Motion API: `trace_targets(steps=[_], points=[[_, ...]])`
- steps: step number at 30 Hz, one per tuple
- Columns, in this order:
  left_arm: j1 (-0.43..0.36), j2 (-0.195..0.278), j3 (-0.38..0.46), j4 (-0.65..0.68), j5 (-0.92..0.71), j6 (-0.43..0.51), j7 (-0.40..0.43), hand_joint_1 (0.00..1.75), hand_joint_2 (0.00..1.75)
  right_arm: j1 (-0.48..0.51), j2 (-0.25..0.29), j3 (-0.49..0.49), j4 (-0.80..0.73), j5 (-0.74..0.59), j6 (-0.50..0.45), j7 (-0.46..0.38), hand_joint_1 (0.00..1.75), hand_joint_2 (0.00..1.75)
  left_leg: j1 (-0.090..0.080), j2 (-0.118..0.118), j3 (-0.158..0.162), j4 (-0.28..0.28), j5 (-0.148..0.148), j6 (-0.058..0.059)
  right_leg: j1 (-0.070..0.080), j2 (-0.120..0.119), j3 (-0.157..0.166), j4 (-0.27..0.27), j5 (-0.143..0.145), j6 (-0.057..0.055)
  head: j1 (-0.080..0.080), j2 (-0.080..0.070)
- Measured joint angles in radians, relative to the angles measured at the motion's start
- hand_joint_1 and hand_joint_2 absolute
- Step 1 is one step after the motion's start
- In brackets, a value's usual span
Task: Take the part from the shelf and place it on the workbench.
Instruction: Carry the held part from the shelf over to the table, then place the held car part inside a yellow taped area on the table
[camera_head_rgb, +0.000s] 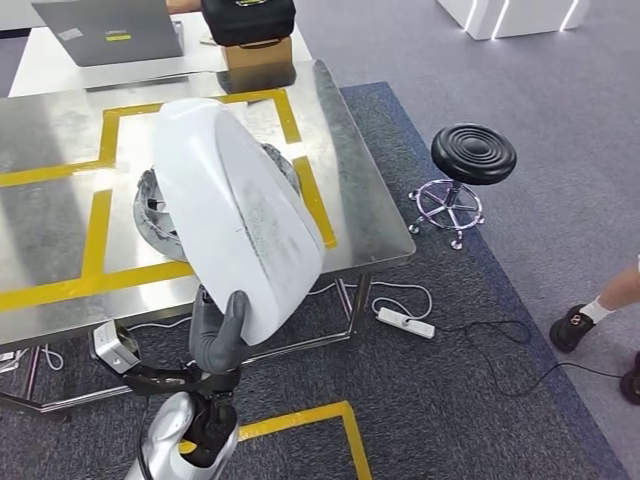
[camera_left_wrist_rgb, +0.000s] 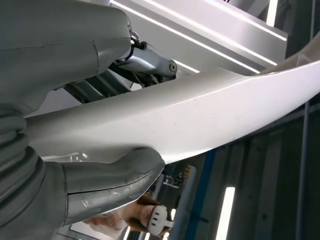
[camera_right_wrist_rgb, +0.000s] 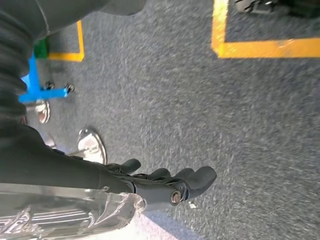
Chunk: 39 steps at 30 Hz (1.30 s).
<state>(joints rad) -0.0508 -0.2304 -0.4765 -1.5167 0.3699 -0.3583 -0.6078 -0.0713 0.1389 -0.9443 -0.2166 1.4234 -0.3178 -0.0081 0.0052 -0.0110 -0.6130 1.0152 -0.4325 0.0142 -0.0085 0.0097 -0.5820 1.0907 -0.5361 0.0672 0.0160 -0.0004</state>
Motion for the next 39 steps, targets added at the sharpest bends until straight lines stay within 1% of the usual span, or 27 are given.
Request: trace_targets(steps=[2,3,4,5,6,7,9,10,13,14,15,17,18,19,20,21,23,25,26,28,30,33,34,35,36,38,39], points=[[0.000,0.000,0.000,0.000,-0.001,-0.001,0.000,1.64,1.75,0.000,0.000,-0.002,0.000,-0.004,0.003,-0.003,0.00,1.75,-0.001,0.000,0.002,0.000,-0.003,0.006,0.000,-0.001,-0.071,0.133,-0.058,0.005,0.003,0.000],[0.000,0.000,0.000,0.000,-0.001,-0.001,0.000,1.64,1.75,0.000,0.000,-0.002,0.000,-0.004,0.003,0.000,0.00,1.75,-0.001,0.000,0.003,0.000,-0.005,0.008,0.000,-0.001,-0.106,0.190,-0.075,0.006,0.003,0.000],[0.000,0.000,0.001,0.000,-0.001,-0.001,0.000,1.64,1.75,0.001,0.000,-0.002,0.000,-0.003,0.004,0.006,0.00,1.75,-0.002,0.000,0.005,0.000,-0.007,0.008,0.000,-0.001,-0.127,0.218,-0.073,0.007,0.004,0.000],[0.000,0.000,0.001,0.000,-0.001,-0.001,0.000,1.64,1.75,0.001,0.000,-0.002,0.000,-0.001,0.004,0.014,0.00,1.75,-0.002,-0.001,0.009,0.000,-0.009,0.008,0.000,-0.001,-0.128,0.205,-0.049,0.006,0.004,0.000],[0.000,0.000,0.002,0.000,-0.001,-0.001,0.000,1.64,1.75,0.001,0.000,-0.002,0.000,0.000,0.003,0.024,0.00,1.75,-0.002,-0.001,0.014,0.000,-0.013,0.007,0.000,-0.002,-0.110,0.154,-0.010,0.005,0.004,0.000],[0.000,0.000,0.002,0.000,-0.001,-0.002,0.000,1.64,1.75,0.001,0.000,-0.002,0.000,0.002,0.002,0.034,0.00,1.75,-0.002,-0.002,0.020,0.000,-0.016,0.004,-0.001,-0.002,-0.080,0.082,0.033,0.003,0.004,0.000],[0.000,0.000,0.003,0.000,-0.001,-0.002,0.000,1.64,1.75,-0.001,-0.001,-0.002,0.000,0.005,-0.004,0.051,0.00,1.75,-0.006,-0.003,0.029,0.002,-0.023,-0.005,0.000,-0.001,-0.027,-0.030,0.081,-0.005,0.003,0.000],[0.000,0.000,0.004,0.000,-0.001,-0.002,0.000,1.64,1.75,-0.001,-0.001,-0.002,0.000,0.006,-0.007,0.057,0.00,1.75,-0.007,-0.003,0.031,0.001,-0.025,-0.010,0.002,0.000,-0.016,-0.054,0.087,-0.009,0.002,0.000],[0.000,0.000,0.005,0.000,-0.001,-0.002,-0.001,1.64,1.75,0.000,-0.001,-0.003,0.000,0.008,-0.012,0.064,0.00,1.75,-0.007,-0.002,0.032,-0.002,-0.027,-0.025,0.002,0.001,-0.012,-0.061,0.087,-0.028,0.002,0.000],[0.000,0.000,0.005,-0.001,-0.001,-0.002,-0.001,1.64,1.75,0.000,-0.001,-0.003,-0.001,0.008,-0.013,0.065,0.00,1.75,-0.006,-0.002,0.026,0.013,-0.039,-0.031,0.000,0.000,-0.011,-0.064,0.088,-0.035,0.000,0.000],[0.000,0.001,0.005,-0.001,-0.001,-0.002,-0.002,1.64,1.75,-0.001,-0.001,-0.003,-0.001,0.009,-0.014,0.066,0.00,1.75,-0.006,-0.001,0.010,0.048,-0.060,-0.036,-0.002,-0.002,-0.009,-0.066,0.089,-0.041,-0.003,0.000],[0.001,0.002,0.006,-0.002,-0.001,0.001,-0.003,1.64,1.75,-0.003,-0.001,-0.003,-0.001,0.013,-0.014,0.075,0.00,1.75,-0.004,-0.001,-0.053,0.170,-0.119,-0.043,-0.003,-0.009,-0.008,-0.067,0.087,-0.048,-0.007,0.000],[0.001,0.002,0.007,-0.002,-0.003,0.008,-0.002,1.64,1.75,-0.003,-0.001,-0.003,-0.001,0.014,-0.014,0.082,0.00,1.75,-0.003,0.000,-0.086,0.231,-0.140,-0.045,-0.003,-0.013,-0.008,-0.067,0.086,-0.049,-0.008,0.000],[0.001,0.002,0.008,-0.002,-0.007,0.021,0.002,1.64,1.75,-0.002,-0.001,-0.004,-0.001,0.015,-0.014,0.089,0.00,1.75,-0.003,0.000,-0.109,0.266,-0.144,-0.045,-0.003,-0.019,-0.007,-0.067,0.085,-0.050,-0.008,0.000],[0.001,0.002,0.009,-0.002,-0.012,0.041,0.006,1.64,1.75,-0.002,-0.001,-0.005,-0.001,0.014,-0.015,0.095,0.00,1.75,-0.003,0.001,-0.114,0.266,-0.128,-0.045,-0.003,-0.025,-0.005,-0.067,0.083,-0.049,-0.008,0.000],[0.001,0.001,0.010,-0.002,-0.018,0.063,0.012,1.64,1.75,-0.002,-0.001,-0.006,-0.001,0.013,-0.015,0.098,0.00,1.75,-0.003,0.006,-0.100,0.230,-0.096,-0.044,-0.003,-0.030,-0.002,-0.067,0.081,-0.048,-0.008,0.000],[0.001,0.001,0.011,-0.002,-0.032,0.112,0.018,1.64,1.75,-0.003,-0.001,-0.010,-0.001,0.010,-0.017,0.100,0.00,1.75,-0.005,0.041,-0.038,0.101,-0.028,-0.041,0.000,-0.041,0.006,-0.066,0.075,-0.040,-0.008,0.000],[0.001,-0.001,0.010,-0.002,-0.048,0.149,0.016,1.64,1.75,-0.002,-0.001,-0.014,-0.002,0.007,-0.018,0.101,0.00,1.75,-0.008,0.071,0.003,0.015,-0.005,-0.032,0.007,-0.054,0.012,-0.065,0.067,-0.029,-0.009,0.000],[0.001,-0.002,0.010,-0.002,-0.054,0.160,0.015,1.64,1.75,-0.001,-0.001,-0.016,-0.002,0.006,-0.019,0.101,0.00,1.75,-0.011,0.072,0.007,0.003,-0.008,-0.027,0.010,-0.063,0.015,-0.066,0.064,-0.024,-0.008,0.000],[0.001,-0.003,0.010,-0.002,-0.061,0.172,0.013,1.64,1.75,-0.002,-0.001,-0.018,-0.002,0.005,-0.019,0.102,0.00,1.75,-0.009,0.049,0.006,0.000,-0.008,-0.014,0.010,-0.078,0.021,-0.068,0.057,-0.015,-0.006,0.000],[0.001,-0.004,0.009,-0.002,-0.067,0.184,0.009,1.64,1.75,-0.003,-0.001,-0.020,-0.002,0.004,-0.019,0.103,0.00,1.75,-0.005,0.029,0.008,-0.002,-0.006,-0.002,0.006,-0.060,0.007,-0.027,0.026,-0.005,-0.002,0.000],[0.000,-0.004,0.005,-0.002,-0.076,0.210,0.004,1.64,1.75,-0.002,-0.001,-0.024,-0.002,0.004,-0.016,0.103,0.00,1.75,-0.003,-0.001,0.009,-0.002,-0.004,0.007,0.004,-0.020,-0.085,0.162,-0.061,0.001,0.004,0.000],[0.000,-0.003,0.004,-0.002,-0.078,0.216,0.003,1.64,1.75,-0.001,-0.001,-0.025,-0.002,0.004,-0.015,0.103,0.00,1.75,-0.004,-0.014,0.009,-0.002,-0.004,0.007,0.005,-0.016,-0.111,0.207,-0.070,0.001,0.004,0.000],[0.000,-0.003,0.003,-0.002,-0.080,0.221,0.002,1.64,1.75,0.000,0.000,-0.026,-0.002,0.005,-0.014,0.104,0.00,1.75,-0.004,-0.027,0.010,-0.002,-0.005,0.007,0.004,-0.014,-0.121,0.217,-0.059,0.000,0.004,0.000],[0.000,-0.003,0.002,-0.002,-0.080,0.223,0.001,1.64,1.75,0.000,0.000,-0.027,-0.002,0.005,-0.014,0.104,0.00,1.75,-0.003,-0.040,0.012,-0.002,-0.005,0.007,0.004,-0.010,-0.111,0.184,-0.029,-0.001,0.004,0.000],[-0.001,-0.003,-0.001,-0.002,-0.079,0.226,0.000,1.64,1.75,0.000,-0.001,-0.027,-0.002,0.005,-0.014,0.104,0.00,1.75,-0.003,-0.065,0.016,-0.001,-0.006,0.003,-0.001,0.019,-0.053,0.049,0.043,-0.004,0.004,0.000],[-0.002,-0.003,-0.004,-0.002,-0.078,0.227,-0.001,1.64,1.75,-0.001,-0.001,-0.027,-0.002,0.006,-0.014,0.103,0.00,1.75,-0.004,-0.076,0.017,0.000,-0.007,-0.001,-0.004,0.037,-0.027,-0.009,0.065,-0.006,0.004,0.000]])
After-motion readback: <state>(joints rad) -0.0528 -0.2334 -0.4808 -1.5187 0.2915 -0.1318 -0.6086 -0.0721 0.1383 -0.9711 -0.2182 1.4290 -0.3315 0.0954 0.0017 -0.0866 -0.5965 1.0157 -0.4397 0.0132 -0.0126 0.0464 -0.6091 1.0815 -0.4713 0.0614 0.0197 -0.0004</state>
